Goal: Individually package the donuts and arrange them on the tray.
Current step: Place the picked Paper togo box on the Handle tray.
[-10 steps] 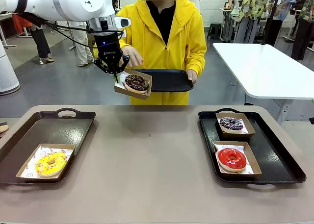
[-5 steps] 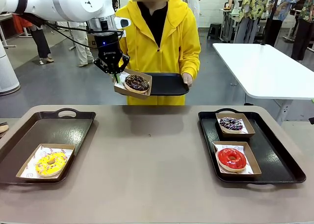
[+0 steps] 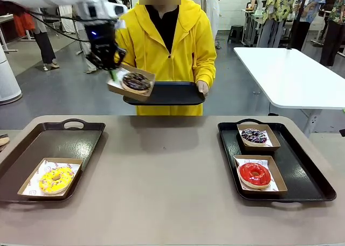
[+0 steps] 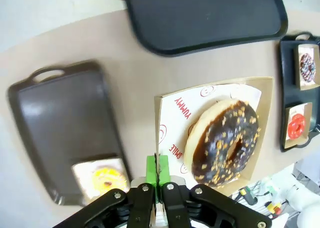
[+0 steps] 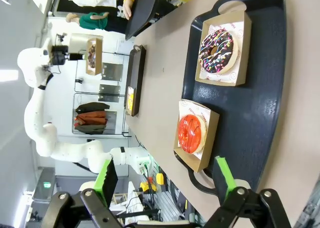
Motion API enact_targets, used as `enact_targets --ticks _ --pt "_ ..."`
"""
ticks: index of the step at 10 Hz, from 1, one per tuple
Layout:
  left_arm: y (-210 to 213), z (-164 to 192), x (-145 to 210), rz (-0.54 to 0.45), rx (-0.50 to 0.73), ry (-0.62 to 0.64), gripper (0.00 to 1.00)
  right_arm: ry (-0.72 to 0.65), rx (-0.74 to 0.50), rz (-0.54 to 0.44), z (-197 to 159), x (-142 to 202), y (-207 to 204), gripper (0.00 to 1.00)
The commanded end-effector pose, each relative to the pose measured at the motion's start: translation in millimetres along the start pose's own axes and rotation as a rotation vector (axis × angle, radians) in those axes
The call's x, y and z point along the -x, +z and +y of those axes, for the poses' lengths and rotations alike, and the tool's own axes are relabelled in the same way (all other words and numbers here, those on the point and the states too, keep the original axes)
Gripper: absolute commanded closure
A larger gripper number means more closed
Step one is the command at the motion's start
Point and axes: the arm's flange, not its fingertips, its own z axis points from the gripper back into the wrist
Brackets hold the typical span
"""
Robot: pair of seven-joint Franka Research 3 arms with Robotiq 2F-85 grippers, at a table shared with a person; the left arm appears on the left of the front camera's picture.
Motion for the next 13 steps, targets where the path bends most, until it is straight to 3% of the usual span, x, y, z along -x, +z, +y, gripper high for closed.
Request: enact_targets --ticks 1,3,5,7,10,11,13 --pt "4.5 55.9 38.2 -0.012 -0.043 -0.015 0.99 0.0 -0.011 0.005 0.9 1.4 0.1 0.0" --pt "-10.2 100.6 51.1 0.015 -0.1 0.058 0.99 0.0 -0.011 0.005 0.9 1.4 0.1 0.0" --pt "-47.6 143.4 77.6 0.051 -0.07 0.16 0.99 0.0 -0.011 0.005 0.9 1.4 0.1 0.0" --pt "-70.0 169.8 81.6 0.067 -0.067 0.136 0.99 0.0 -0.011 0.005 0.9 1.4 0.1 0.0" --pt "-96.3 186.6 89.5 0.071 -0.114 0.112 0.99 0.0 -0.011 0.005 0.9 1.4 0.1 0.0" --pt "-100.2 177.8 89.7 0.066 -0.137 0.146 0.99 0.0 -0.011 0.005 0.9 1.4 0.1 0.0" --pt "-99.5 181.3 85.5 0.098 -0.098 0.14 0.99 0.0 -0.011 0.005 0.9 1.4 0.1 0.0"
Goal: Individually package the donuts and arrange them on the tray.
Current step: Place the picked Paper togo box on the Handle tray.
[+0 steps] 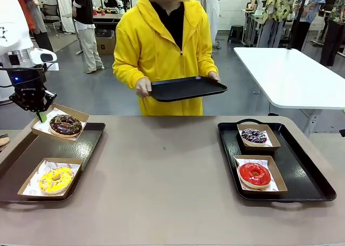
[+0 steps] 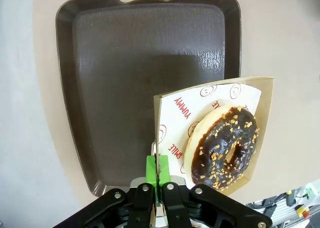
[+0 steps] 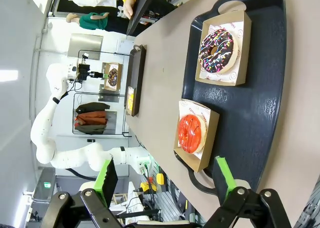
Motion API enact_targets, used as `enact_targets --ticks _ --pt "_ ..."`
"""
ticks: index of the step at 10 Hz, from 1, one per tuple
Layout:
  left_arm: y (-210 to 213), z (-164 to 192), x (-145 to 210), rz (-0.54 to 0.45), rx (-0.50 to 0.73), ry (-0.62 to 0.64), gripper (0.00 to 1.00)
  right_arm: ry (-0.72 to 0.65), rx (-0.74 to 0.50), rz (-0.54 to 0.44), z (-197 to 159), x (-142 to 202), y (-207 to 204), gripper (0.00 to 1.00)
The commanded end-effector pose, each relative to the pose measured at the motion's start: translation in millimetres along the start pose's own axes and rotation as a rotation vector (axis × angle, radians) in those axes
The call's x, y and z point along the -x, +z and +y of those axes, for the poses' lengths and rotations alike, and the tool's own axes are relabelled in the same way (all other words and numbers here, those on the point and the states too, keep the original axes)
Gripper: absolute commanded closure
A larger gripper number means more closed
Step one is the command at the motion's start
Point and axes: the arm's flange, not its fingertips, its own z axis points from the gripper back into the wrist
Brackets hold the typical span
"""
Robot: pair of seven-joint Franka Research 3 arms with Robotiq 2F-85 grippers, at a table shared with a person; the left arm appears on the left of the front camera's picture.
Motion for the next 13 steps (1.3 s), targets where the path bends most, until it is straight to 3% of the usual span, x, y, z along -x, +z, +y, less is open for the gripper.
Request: enact_targets --ticks 1,5,8,13 --pt "2.9 0.7 -0.2 0.003 0.01 0.005 0.99 0.001 -0.01 0.005 1.1 1.2 0.0 0.0" --pt "0.0 0.0 0.0 0.0 0.0 0.0 0.99 0.001 -0.01 0.005 1.1 1.2 0.0 0.0" --pt "-29.7 48.9 -20.8 -0.042 0.096 -0.045 0.99 0.001 -0.01 0.005 1.1 1.2 0.0 0.0" --pt "-79.5 66.3 -39.9 -0.038 0.059 -0.027 0.99 0.001 -0.01 0.005 1.1 1.2 0.0 0.0"
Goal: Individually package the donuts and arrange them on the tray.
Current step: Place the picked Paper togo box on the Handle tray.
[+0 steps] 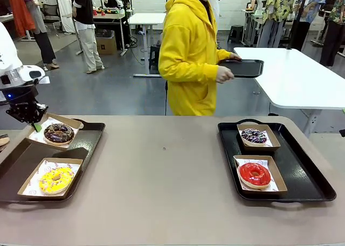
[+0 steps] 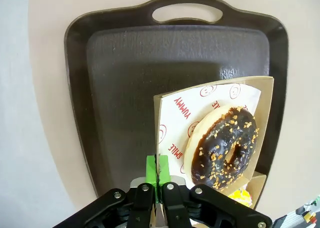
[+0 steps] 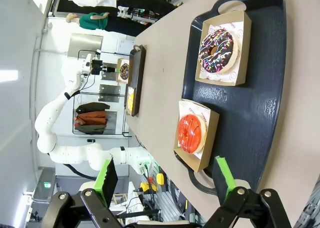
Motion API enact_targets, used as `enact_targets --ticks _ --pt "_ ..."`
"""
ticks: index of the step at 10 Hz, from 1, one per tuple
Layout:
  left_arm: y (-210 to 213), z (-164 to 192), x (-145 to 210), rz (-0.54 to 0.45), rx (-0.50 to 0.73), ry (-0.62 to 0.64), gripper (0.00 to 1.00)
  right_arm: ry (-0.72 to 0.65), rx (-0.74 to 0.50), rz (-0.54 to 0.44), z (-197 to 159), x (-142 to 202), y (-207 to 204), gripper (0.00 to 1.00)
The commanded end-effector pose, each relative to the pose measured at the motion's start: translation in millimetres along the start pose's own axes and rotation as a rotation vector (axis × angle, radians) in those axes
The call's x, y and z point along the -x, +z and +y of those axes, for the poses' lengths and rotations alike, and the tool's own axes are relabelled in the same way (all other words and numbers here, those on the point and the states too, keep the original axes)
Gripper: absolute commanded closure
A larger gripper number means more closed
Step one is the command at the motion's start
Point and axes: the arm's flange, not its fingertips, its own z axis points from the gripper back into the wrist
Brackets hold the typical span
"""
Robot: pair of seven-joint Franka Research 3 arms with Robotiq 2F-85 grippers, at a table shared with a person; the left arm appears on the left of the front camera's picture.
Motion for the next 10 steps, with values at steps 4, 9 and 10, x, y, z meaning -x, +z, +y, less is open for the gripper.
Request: enact_targets --ticks 4,9,10 --pt "-26.2 -1.6 -10.2 0.012 -0.018 0.024 0.99 0.001 -0.01 0.005 1.1 1.1 -0.1 0.0" --pt "-30.9 -3.7 -18.7 0.008 -0.058 0.033 0.99 0.001 -0.01 0.005 1.1 1.1 -0.1 0.0" --pt "-30.4 -2.8 -18.6 0.01 -0.062 0.031 0.39 0.001 -0.01 0.005 1.1 1.1 -0.1 0.0"
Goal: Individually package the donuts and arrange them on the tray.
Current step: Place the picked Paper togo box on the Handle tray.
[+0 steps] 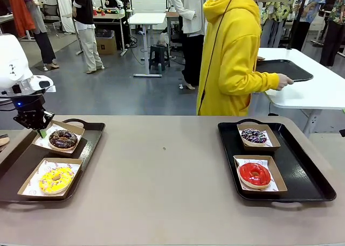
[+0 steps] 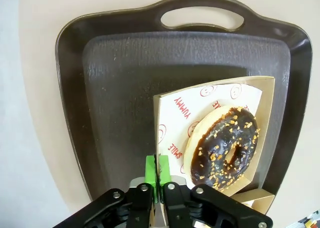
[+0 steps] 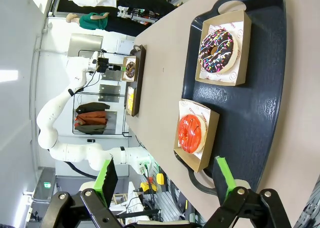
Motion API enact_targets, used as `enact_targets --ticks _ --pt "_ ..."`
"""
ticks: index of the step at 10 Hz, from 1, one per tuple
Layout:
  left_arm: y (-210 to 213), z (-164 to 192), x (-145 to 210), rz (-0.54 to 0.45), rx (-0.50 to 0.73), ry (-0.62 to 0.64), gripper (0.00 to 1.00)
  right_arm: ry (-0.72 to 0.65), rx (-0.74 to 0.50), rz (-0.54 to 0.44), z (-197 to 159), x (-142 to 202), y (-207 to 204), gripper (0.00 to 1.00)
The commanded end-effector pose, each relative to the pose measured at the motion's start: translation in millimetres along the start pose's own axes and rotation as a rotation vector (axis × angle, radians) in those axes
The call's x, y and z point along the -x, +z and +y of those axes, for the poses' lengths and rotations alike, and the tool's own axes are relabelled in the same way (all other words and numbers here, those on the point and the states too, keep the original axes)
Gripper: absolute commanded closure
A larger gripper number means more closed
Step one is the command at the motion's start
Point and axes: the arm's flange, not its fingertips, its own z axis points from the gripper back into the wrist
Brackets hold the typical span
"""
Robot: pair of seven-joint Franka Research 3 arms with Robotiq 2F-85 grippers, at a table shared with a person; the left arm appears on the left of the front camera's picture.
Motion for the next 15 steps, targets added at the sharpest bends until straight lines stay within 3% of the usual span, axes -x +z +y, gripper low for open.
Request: enact_targets --ticks 1,2,3,4,6,7,9,11,15 --pt "0.9 -1.4 -3.7 -0.009 -0.028 0.016 0.39 0.001 -0.01 0.005 1.1 1.1 -0.1 0.0" --pt "1.8 -1.5 -3.4 -0.009 -0.026 0.015 0.0 0.001 -0.01 0.005 1.1 1.1 -0.1 0.0" --pt "2.9 -1.1 -2.6 -0.011 -0.026 0.012 0.36 0.001 -0.01 0.005 1.1 1.1 -0.1 0.0" --pt "4.5 -0.8 -2.0 -0.015 -0.029 0.006 0.0 0.001 -0.01 0.005 1.1 1.1 -0.1 0.0" --pt "8.6 -0.1 1.1 -0.022 -0.021 0.002 0.0 0.001 -0.01 0.005 1.1 1.1 -0.1 0.0" --pt "11.6 0.1 2.3 -0.022 -0.013 -0.002 0.39 0.001 -0.01 0.005 1.1 1.1 -0.1 0.0" --pt "19.5 0.4 11.8 -0.04 0.026 -0.011 0.19 0.001 -0.01 0.005 1.1 1.1 -0.1 0.0" --pt "35.1 3.6 29.2 -0.046 0.147 -0.034 0.03 0.001 -0.01 0.005 1.1 1.1 -0.1 0.0" --pt "97.0 57.0 123.8 -0.164 0.567 -0.061 0.03 0.001 -0.01 0.005 1.1 1.1 -0.1 0.0"
